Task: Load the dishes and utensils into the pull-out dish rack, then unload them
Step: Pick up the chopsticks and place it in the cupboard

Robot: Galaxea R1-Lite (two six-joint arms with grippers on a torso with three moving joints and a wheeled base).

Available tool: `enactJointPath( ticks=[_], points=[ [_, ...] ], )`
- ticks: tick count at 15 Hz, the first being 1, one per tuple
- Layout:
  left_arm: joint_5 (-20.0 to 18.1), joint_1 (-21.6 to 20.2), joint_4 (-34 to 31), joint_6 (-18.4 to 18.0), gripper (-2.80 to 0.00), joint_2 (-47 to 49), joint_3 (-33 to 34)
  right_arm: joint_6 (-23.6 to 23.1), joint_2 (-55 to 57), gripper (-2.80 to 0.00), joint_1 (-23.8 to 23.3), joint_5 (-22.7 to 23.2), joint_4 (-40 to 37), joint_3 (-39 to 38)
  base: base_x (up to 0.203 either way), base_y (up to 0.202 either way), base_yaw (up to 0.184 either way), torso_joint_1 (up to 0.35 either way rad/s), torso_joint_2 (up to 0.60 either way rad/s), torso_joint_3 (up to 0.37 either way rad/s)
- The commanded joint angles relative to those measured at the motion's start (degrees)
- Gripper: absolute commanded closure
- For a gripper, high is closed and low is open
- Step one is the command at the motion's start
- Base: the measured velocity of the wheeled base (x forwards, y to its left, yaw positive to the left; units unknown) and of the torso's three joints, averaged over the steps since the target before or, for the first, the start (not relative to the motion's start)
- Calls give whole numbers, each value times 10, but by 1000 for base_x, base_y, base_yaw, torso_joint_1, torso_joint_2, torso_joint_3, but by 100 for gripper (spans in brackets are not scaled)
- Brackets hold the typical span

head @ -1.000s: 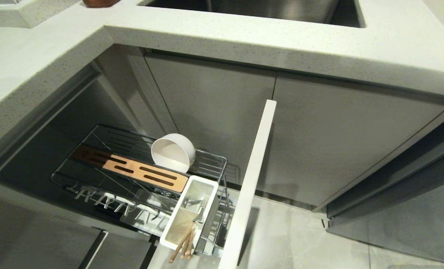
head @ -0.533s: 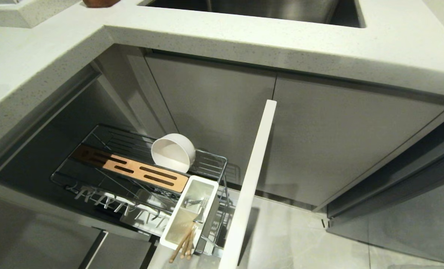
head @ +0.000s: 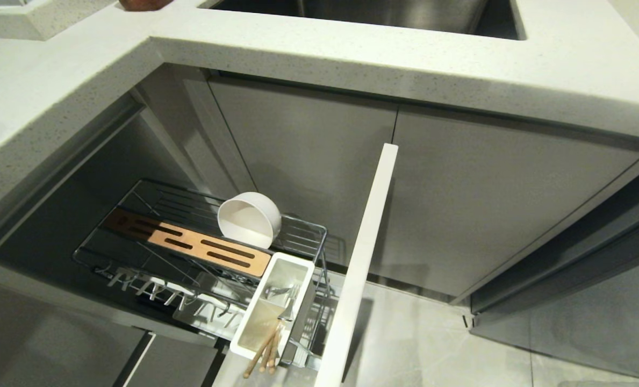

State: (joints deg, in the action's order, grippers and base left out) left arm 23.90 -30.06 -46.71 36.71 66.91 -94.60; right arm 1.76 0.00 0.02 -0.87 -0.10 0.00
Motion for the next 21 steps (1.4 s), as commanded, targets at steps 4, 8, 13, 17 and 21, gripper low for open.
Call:
enactJointPath(
  ticks=[4, 8, 13, 17, 21],
  points=[
    [-20, -15, -2, 19, -280, 5, 9, 0, 0, 0, 1, 0, 0, -1, 0, 0, 0, 0, 0, 0],
    [-46, -15, -1, 64, -280, 12, 30, 0, 0, 0, 1, 0, 0, -2, 0, 0, 0, 0, 0, 0],
    [-74, -15, 1, 83, -280, 18, 42, 0, 0, 0, 1, 0, 0, -2, 0, 0, 0, 0, 0, 0],
    [-82, -16, 4, 84, -280, 18, 50, 0, 0, 0, 1, 0, 0, -1, 0, 0, 0, 0, 0, 0],
    [-81, -16, 4, 84, -280, 20, 50, 0, 1, 0, 1, 0, 0, -2, 0, 0, 0, 0, 0, 0]
  ],
)
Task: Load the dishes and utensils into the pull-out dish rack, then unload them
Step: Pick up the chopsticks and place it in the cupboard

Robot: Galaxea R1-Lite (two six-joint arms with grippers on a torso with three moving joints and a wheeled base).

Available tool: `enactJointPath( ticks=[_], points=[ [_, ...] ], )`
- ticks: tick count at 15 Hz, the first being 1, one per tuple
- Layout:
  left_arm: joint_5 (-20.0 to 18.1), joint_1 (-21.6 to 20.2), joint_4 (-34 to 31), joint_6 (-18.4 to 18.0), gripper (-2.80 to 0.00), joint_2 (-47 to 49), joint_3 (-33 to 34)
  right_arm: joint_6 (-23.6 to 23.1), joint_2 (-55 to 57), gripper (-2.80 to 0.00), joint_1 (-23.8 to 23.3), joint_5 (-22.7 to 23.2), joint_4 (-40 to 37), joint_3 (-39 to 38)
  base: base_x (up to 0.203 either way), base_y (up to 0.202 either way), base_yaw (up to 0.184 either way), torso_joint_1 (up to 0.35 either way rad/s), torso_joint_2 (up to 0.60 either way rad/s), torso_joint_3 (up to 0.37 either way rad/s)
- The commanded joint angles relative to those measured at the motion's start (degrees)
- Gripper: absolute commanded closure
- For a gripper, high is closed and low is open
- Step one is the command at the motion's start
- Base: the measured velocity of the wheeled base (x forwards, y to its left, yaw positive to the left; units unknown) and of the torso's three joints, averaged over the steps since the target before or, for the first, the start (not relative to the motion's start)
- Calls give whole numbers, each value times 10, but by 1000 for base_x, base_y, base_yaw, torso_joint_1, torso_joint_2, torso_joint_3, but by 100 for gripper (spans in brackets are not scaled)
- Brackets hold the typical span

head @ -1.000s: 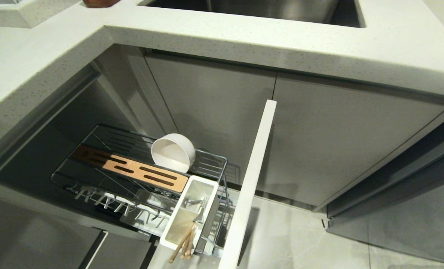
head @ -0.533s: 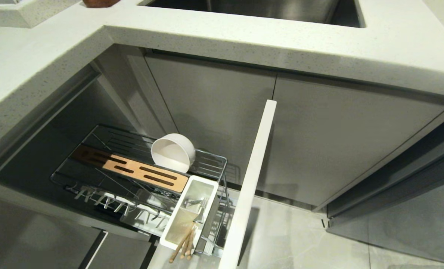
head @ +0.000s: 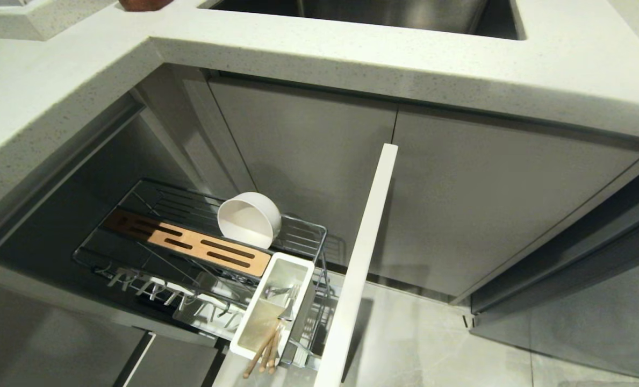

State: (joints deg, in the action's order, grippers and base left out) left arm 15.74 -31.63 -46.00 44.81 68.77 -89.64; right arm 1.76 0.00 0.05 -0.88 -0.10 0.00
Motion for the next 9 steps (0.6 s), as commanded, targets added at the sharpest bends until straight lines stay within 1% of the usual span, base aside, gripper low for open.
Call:
enactJointPath(
  ticks=[1, 9],
  points=[
    [1, 0, -3, 3, 0, 1, 0, 0, 0, 0, 0, 0, 0, -1, 0, 0, 0, 0, 0, 0],
    [2, -9, -3, 3, 0, 1, -6, 0, 0, 0, 0, 0, 0, -2, 0, 0, 0, 0, 0, 0]
  ],
)
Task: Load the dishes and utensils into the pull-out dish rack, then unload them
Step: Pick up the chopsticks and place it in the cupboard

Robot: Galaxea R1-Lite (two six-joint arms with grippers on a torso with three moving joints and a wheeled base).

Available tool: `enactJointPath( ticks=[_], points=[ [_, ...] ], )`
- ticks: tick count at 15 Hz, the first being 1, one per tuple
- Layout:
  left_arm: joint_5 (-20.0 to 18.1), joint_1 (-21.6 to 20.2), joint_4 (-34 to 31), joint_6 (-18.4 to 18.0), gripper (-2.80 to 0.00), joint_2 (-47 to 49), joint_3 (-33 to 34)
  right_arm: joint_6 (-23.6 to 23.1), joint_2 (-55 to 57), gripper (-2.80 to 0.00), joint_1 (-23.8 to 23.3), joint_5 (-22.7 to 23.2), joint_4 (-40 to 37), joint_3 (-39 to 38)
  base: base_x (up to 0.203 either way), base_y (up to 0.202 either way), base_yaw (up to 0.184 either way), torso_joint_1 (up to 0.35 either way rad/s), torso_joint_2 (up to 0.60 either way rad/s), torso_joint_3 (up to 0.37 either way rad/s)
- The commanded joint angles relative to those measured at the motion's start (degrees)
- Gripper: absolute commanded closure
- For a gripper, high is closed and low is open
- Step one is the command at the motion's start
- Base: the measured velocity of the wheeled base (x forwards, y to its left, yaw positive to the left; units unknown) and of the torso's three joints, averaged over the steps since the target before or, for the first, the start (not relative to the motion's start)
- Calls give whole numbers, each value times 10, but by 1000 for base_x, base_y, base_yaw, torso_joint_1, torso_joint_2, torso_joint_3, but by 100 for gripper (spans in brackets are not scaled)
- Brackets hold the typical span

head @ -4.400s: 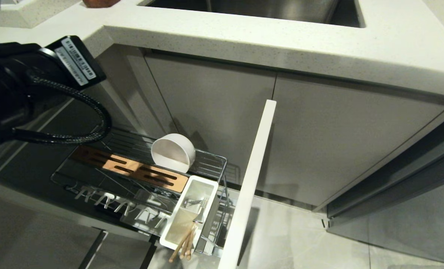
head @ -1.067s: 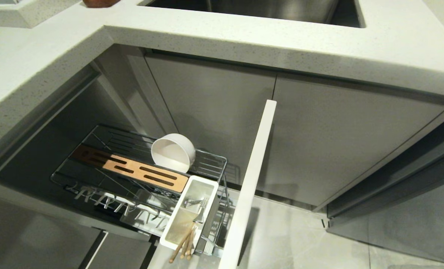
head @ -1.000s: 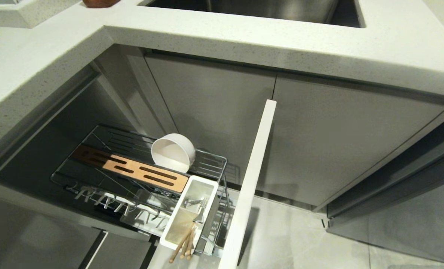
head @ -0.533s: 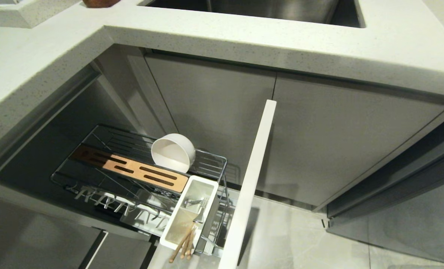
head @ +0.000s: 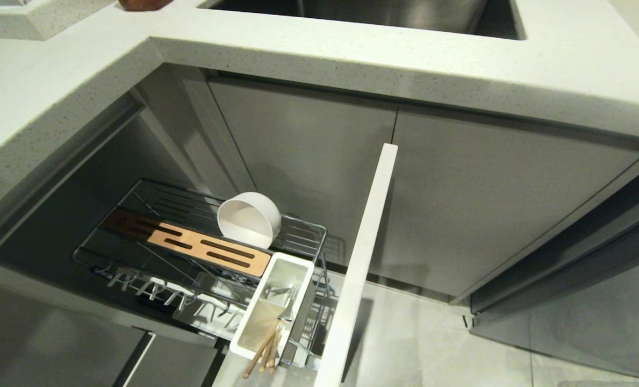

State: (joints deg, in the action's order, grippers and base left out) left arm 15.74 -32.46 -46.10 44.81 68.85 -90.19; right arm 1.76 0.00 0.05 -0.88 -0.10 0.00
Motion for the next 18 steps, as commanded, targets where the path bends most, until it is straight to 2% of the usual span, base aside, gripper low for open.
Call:
enactJointPath(
  ticks=[1, 4, 9, 11, 14, 16, 18],
  points=[
    [2, -1, -2, 3, 0, 1, -1, 0, 0, 0, 0, 0, 0, -1, 0, 0, 0, 0, 0, 0],
    [3, -1, -2, 2, 0, -1, -6, 0, 0, 0, 0, 0, 0, -2, 0, 0, 0, 0, 0, 0],
    [1, -2, -5, 2, 0, -15, -93, 0, 1, 0, 0, 0, 0, -2, 0, 0, 0, 0, 0, 0],
    [0, 44, -6, 2, 0, -29, -124, 0, 0, 0, 0, 0, 0, -1, 0, 0, 0, 0, 0, 0],
    [-4, 137, -8, 2, 0, -48, -138, 0, 0, 0, 0, 0, 0, -2, 0, 0, 0, 0, 0, 0],
    [-9, 235, -13, 2, 0, -64, -137, 0, 0, 0, 0, 0, 0, -1, 0, 0, 0, 0, 0, 0],
    [-27, 351, -41, 3, 0, -83, -136, 0, 0, 0, 0, 0, 0, -1, 0, 0, 0, 0, 0, 0]
  ],
)
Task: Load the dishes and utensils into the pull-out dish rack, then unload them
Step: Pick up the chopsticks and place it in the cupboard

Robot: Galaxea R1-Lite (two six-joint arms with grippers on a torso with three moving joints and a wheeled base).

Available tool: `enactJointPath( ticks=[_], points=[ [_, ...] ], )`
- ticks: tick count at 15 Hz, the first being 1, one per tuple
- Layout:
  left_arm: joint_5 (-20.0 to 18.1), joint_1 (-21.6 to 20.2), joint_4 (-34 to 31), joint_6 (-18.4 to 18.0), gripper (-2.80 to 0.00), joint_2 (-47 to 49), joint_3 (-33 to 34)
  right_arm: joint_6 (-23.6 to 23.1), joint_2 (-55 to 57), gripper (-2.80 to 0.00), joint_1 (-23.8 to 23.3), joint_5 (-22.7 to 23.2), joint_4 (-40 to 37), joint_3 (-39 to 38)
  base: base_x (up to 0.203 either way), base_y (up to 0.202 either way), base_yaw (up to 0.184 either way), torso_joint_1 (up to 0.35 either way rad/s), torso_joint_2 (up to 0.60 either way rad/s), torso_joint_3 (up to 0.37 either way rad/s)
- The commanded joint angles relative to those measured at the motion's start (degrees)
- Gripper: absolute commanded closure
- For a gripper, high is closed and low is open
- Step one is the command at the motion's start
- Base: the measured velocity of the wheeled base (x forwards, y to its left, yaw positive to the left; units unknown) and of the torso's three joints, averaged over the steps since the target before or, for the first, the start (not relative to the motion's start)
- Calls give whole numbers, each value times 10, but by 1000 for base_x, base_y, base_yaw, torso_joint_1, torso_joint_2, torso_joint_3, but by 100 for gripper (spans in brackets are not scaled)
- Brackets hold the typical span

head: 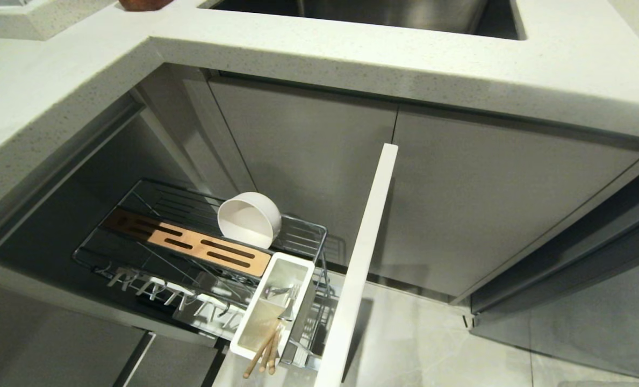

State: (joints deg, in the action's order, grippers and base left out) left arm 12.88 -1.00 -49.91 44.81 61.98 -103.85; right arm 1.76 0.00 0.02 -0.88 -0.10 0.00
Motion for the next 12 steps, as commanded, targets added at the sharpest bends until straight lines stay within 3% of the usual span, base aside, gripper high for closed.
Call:
enactJointPath(
  ticks=[1, 4, 6, 8, 10, 12],
  points=[
    [-14, 89, -20, 3, 0, -24, 2, 0, 0, 0, 0, 0, 0, -1, 0, 0, 0, 0, 0, 0],
    [-58, 214, -98, 0, 0, -44, 24, 0, 0, 0, 0, 0, 0, -1, 0, 0, 0, 0, 0, 0],
    [-86, 275, -161, -16, 0, -51, 58, 0, 0, 0, 0, 0, 0, -1, 0, 0, 0, 0, 0, 0],
    [-122, 307, -223, -39, 0, -53, 92, 0, 0, 0, 0, 0, 0, -1, 0, 0, 0, 0, 0, 0],
    [-127, 325, -264, -83, 0, -50, 115, 0, 0, 0, 1, 0, 0, -2, 0, 0, 0, 0, 0, 0],
    [-127, 341, -268, -101, 0, -50, 120, 0, 0, 0, 0, 0, 0, -1, 0, 0, 0, 0, 0, 0]
  ],
)
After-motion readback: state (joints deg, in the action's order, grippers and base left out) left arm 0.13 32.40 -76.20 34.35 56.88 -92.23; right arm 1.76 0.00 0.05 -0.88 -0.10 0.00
